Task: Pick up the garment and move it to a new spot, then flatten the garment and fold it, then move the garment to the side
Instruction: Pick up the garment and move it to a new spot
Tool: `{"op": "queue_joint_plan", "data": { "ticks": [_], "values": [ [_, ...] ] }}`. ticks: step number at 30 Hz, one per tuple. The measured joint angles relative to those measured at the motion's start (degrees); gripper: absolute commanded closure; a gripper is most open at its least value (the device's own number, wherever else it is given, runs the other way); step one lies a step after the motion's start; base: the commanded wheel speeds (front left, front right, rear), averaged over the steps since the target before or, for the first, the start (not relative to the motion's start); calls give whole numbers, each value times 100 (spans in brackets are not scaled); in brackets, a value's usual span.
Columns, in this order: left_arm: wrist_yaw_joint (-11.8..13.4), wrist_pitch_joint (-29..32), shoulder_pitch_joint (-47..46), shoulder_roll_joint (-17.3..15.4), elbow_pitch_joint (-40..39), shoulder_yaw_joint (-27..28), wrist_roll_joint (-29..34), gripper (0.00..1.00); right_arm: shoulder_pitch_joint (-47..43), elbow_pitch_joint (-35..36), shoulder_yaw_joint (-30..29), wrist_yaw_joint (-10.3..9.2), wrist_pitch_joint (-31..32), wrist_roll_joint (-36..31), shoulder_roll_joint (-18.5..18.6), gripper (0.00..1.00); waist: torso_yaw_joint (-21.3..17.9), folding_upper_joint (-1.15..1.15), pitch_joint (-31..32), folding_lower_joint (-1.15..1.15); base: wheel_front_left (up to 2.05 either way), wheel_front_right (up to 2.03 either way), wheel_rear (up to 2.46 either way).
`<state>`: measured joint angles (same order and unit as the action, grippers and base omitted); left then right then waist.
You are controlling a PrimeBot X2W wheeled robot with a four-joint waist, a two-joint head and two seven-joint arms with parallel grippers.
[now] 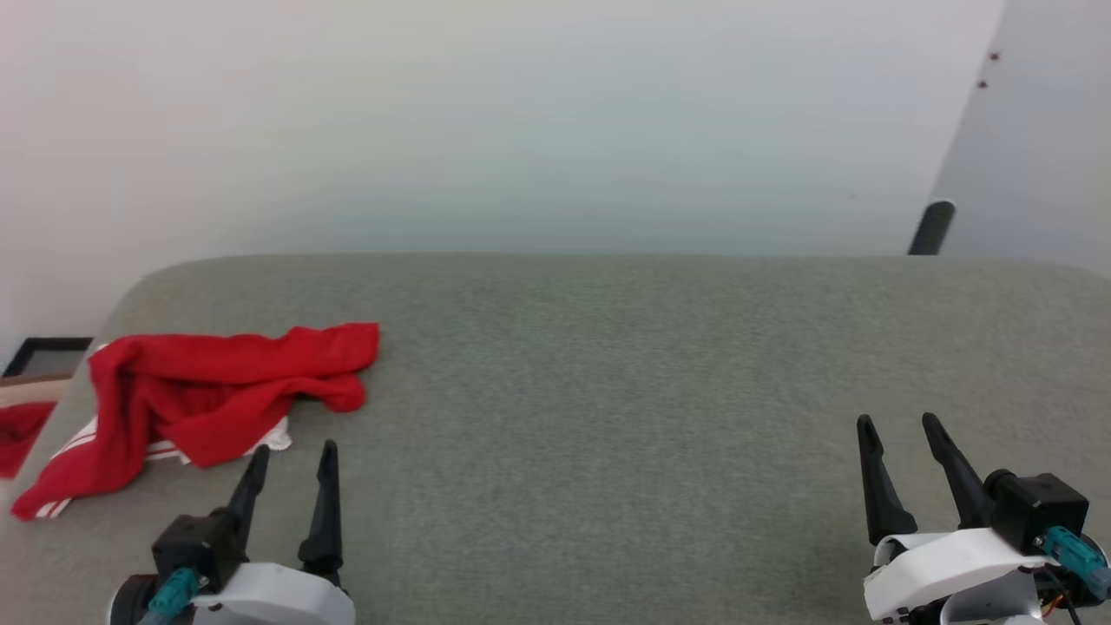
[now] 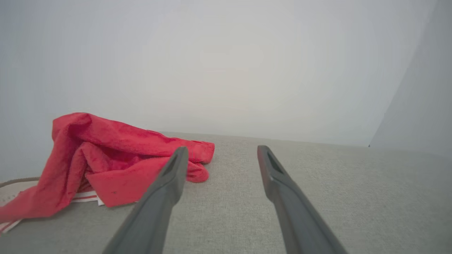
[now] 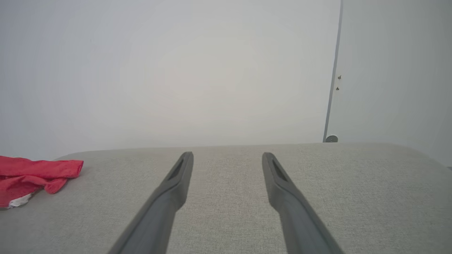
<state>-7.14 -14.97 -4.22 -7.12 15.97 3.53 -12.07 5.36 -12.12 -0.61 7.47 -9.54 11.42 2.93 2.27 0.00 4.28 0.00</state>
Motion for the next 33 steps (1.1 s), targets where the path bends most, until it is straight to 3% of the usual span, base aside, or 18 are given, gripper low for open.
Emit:
{"op": "queue_joint_plan", "data": {
  "ticks": [21,27,33],
  "values": [
    [108,107,-8,-88,109,242,24,0,13,-276,490,0,-86,269,0,0,1542,0,196,0,0,0,0],
    [56,834,-527,-319,-34,259,-345,0,124,-272,552,0,-53,213,-2,0,1602,0,114,0,0,0,0],
    [7,2154,-1377,-1040,143,325,-868,0,229,-121,579,0,60,110,-2,0,1377,0,-89,0,0,0,0]
  ]
}}
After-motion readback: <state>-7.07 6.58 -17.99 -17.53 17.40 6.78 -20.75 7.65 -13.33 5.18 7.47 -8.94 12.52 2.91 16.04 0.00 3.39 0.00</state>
